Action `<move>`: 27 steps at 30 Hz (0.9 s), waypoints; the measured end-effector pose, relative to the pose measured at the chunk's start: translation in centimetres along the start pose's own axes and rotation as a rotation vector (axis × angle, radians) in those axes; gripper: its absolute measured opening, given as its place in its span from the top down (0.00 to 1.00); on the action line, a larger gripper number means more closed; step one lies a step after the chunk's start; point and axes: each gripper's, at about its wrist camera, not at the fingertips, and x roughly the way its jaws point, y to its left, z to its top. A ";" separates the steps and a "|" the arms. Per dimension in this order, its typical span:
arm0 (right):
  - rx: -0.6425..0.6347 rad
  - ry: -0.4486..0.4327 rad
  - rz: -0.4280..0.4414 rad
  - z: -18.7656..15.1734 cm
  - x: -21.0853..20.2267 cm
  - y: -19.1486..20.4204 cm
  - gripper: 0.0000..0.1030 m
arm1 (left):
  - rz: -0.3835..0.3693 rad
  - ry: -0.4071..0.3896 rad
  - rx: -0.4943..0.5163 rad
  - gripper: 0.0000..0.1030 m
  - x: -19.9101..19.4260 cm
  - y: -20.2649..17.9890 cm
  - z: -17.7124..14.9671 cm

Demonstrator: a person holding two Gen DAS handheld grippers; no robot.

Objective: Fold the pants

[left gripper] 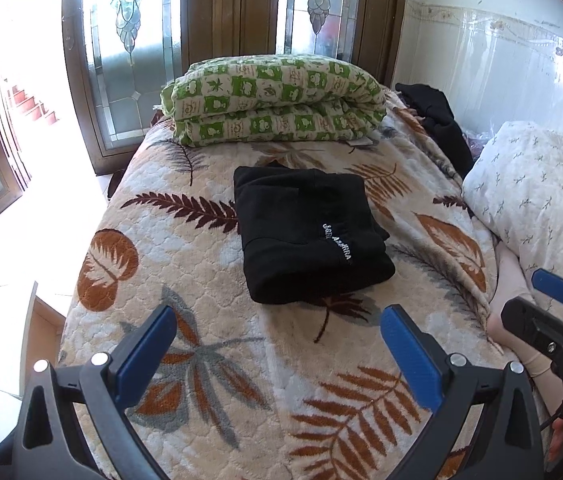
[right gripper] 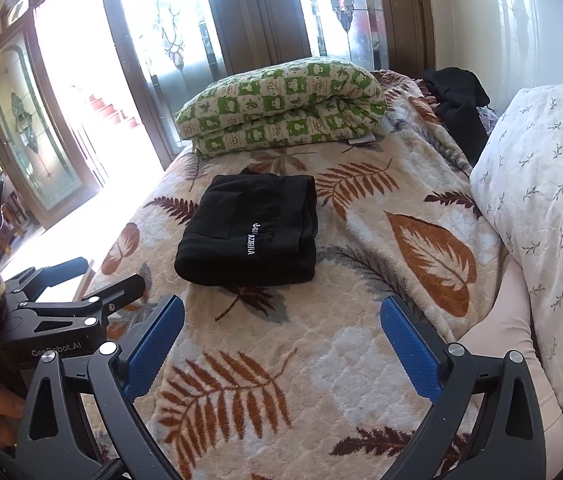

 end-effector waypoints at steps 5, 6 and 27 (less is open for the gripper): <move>-0.006 0.001 -0.014 0.0 0.2 0.2 0.03 | 0.012 -0.001 -0.005 0.00 0.2 -0.1 0.1; -0.006 -0.002 -0.014 0.0 0.2 0.2 0.03 | 0.015 -0.004 -0.001 0.00 0.2 -0.1 0.1; -0.037 0.003 -0.035 1.0 0.8 1.5 0.03 | 0.035 -0.028 0.019 0.00 1.0 0.1 0.5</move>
